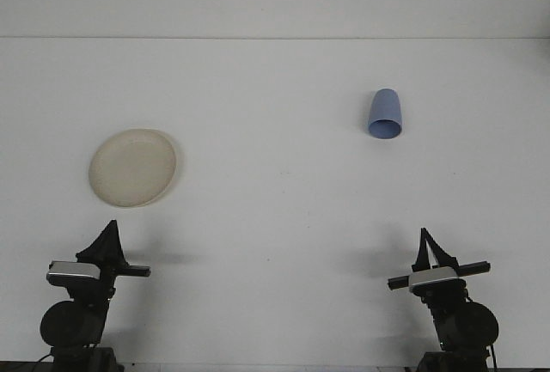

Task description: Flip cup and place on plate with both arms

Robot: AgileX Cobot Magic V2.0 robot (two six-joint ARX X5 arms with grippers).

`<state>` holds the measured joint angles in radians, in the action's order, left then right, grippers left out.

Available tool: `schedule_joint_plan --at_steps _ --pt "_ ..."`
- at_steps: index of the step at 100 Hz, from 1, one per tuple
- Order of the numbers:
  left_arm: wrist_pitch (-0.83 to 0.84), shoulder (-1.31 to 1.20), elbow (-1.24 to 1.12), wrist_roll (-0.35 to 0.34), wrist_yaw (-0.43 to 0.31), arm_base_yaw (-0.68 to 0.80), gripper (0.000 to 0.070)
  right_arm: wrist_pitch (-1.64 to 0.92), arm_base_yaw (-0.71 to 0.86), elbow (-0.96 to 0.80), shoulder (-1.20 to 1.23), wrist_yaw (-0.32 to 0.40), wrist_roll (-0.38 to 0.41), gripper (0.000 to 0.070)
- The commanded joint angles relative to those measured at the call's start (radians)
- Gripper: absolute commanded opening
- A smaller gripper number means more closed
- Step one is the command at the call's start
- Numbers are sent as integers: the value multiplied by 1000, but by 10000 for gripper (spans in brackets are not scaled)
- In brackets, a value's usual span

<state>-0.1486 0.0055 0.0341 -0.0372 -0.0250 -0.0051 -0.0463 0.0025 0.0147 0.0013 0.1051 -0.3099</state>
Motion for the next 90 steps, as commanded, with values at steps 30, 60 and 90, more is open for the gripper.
schedule_joint_plan --at_steps 30,60,90 --pt "-10 -1 -20 4 3 -2 13 10 -1 -2 0 0 -1 0" --pt "-10 0 -20 4 3 -2 13 10 -1 -2 0 0 -1 0" --pt "-10 0 -20 4 3 -2 13 72 -1 -2 0 9 75 0"
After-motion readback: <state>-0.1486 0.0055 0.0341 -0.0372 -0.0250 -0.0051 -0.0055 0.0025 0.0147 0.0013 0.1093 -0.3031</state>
